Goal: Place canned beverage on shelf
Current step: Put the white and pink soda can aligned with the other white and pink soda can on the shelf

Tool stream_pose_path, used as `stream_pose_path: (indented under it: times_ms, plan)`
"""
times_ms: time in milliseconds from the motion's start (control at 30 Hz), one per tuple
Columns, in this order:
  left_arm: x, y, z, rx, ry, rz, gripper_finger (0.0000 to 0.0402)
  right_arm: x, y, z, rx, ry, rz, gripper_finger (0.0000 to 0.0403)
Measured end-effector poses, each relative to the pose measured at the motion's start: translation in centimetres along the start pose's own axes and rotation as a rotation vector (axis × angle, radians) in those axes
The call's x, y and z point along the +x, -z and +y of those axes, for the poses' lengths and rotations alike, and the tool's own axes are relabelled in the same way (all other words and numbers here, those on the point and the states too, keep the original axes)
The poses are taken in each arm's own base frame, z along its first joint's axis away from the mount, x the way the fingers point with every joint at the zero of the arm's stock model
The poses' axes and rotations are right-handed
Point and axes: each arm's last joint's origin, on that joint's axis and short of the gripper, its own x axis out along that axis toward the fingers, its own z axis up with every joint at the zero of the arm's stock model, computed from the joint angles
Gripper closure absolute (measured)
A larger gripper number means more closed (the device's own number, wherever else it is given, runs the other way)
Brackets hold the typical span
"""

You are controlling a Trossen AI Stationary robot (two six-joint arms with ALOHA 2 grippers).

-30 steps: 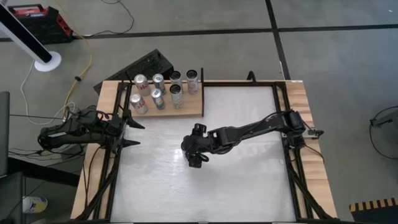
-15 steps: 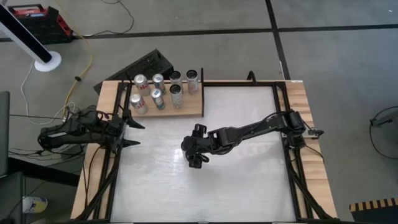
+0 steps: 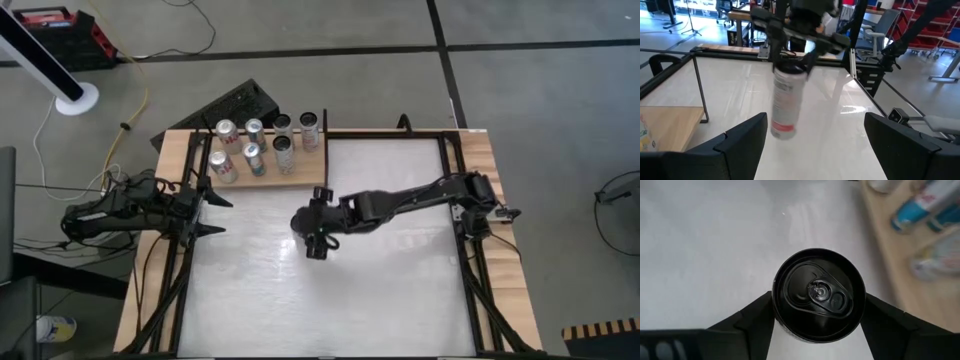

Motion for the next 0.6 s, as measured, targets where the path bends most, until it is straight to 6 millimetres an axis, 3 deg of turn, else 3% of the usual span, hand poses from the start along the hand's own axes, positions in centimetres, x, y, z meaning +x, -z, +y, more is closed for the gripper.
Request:
stream_pose_path:
  times_ms: [300, 600]
  plan:
    - [0.0, 0.0, 0.0, 0.0, -0.004, 0.0, 0.0084, -0.1, -1.4, -6.2, -0.022, 0.007, -0.005, 0.0129]
    - [0.0, 0.0, 0.0, 0.0, -0.006, 0.0, 0.0084, 0.6, -1.2, -12.6, -0.002, 0.017, 0.011, 0.0129]
